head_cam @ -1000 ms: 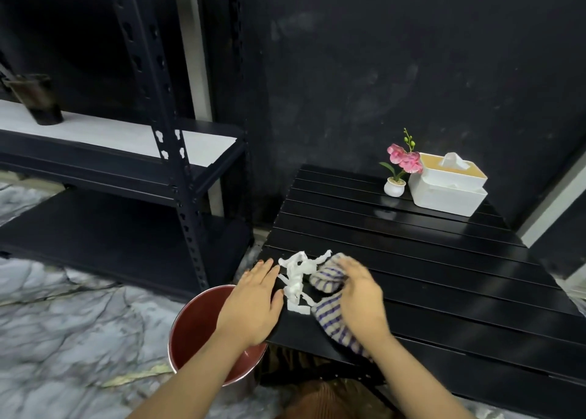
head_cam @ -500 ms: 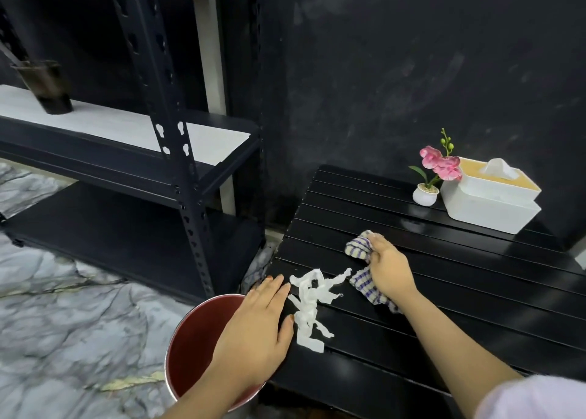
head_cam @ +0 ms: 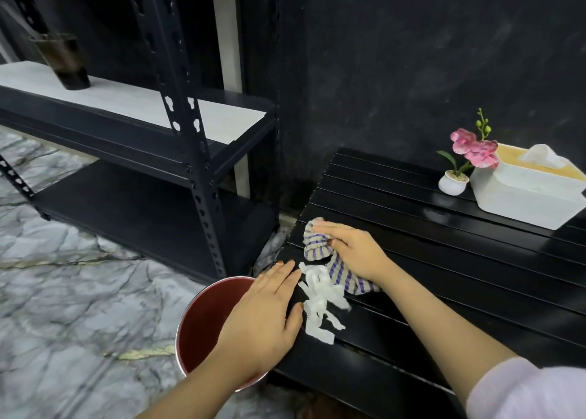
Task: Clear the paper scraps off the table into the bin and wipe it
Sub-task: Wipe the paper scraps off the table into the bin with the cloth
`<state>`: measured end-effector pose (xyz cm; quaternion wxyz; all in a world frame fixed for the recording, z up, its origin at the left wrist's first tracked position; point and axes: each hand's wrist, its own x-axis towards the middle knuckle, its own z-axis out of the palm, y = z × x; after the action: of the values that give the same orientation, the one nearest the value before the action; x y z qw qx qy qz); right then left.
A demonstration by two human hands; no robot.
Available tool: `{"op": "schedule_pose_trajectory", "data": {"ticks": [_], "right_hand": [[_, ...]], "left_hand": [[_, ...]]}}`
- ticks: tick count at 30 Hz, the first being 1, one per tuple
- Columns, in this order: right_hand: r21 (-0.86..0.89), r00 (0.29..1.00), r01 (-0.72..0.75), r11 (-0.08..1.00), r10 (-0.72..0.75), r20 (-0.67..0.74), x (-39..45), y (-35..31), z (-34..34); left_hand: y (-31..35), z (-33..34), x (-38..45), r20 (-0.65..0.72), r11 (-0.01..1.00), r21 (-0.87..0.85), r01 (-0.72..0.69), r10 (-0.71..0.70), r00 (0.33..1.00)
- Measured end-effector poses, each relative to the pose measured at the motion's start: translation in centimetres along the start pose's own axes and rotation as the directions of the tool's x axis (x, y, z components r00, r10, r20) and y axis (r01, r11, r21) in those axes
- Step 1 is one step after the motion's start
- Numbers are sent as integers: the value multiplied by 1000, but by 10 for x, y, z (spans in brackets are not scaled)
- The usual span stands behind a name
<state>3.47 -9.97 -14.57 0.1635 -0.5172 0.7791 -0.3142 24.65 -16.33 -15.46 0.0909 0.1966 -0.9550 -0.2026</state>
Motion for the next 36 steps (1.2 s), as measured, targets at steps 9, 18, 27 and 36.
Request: {"op": "schedule_pose_trajectory", "data": {"ticks": [9, 18, 27, 36], "right_hand": [[19, 996, 69, 997, -70, 59, -34, -16, 8], [241, 974, -121, 963, 162, -158, -61, -29, -1], [254, 736, -380, 890, 457, -500, -166, -23, -40], [27, 785, -497, 868, 463, -411, -205, -13, -22]], "left_hand": [[2, 0, 0, -13, 999, -38, 2, -3, 1000], [2, -1, -1, -23, 998, -67, 1, -3, 1000], [3, 1, -2, -20, 999, -53, 5, -6, 1000], [2, 0, -3, 9, 999, -7, 44, -44, 999]]}}
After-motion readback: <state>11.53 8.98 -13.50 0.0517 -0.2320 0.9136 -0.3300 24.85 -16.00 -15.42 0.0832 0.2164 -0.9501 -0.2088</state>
